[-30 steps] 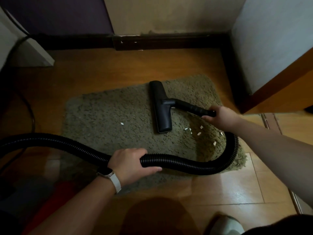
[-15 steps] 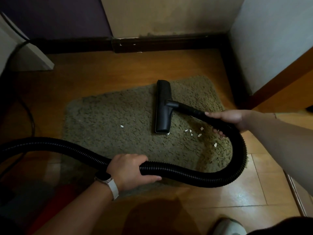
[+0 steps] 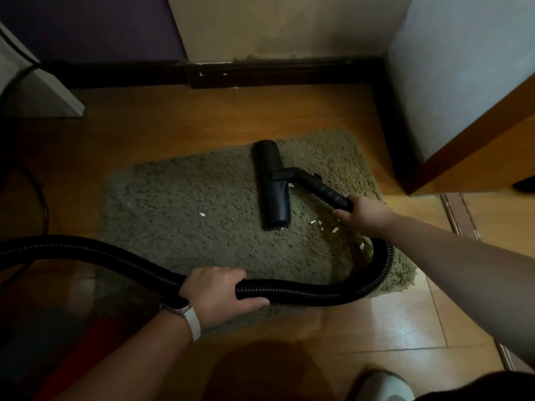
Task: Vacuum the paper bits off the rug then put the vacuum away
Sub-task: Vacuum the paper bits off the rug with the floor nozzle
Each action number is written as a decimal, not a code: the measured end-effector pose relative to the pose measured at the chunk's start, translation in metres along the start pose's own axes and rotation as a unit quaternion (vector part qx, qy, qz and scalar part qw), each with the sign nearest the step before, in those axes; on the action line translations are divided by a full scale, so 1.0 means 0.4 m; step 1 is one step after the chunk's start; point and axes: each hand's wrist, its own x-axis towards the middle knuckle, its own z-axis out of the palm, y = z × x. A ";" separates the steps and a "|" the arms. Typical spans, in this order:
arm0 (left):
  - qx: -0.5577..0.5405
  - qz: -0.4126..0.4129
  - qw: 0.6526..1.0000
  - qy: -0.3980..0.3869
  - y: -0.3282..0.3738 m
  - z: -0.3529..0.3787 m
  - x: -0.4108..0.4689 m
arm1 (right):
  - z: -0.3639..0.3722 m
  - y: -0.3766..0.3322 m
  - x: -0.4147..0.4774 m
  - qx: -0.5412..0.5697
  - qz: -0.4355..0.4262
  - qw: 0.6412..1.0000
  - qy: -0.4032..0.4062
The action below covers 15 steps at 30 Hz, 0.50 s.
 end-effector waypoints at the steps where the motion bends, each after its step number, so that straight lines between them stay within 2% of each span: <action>1: 0.002 0.001 1.000 -0.002 0.002 0.000 0.000 | 0.003 0.002 0.000 -0.006 -0.001 1.000 0.007; 11: 0.033 0.024 0.999 0.007 0.000 -0.002 0.006 | 0.030 0.040 -0.020 -0.006 -0.067 0.992 0.102; 15: 0.035 0.022 0.999 0.011 0.000 -0.007 0.004 | 0.044 0.055 -0.030 0.004 -0.075 0.991 0.113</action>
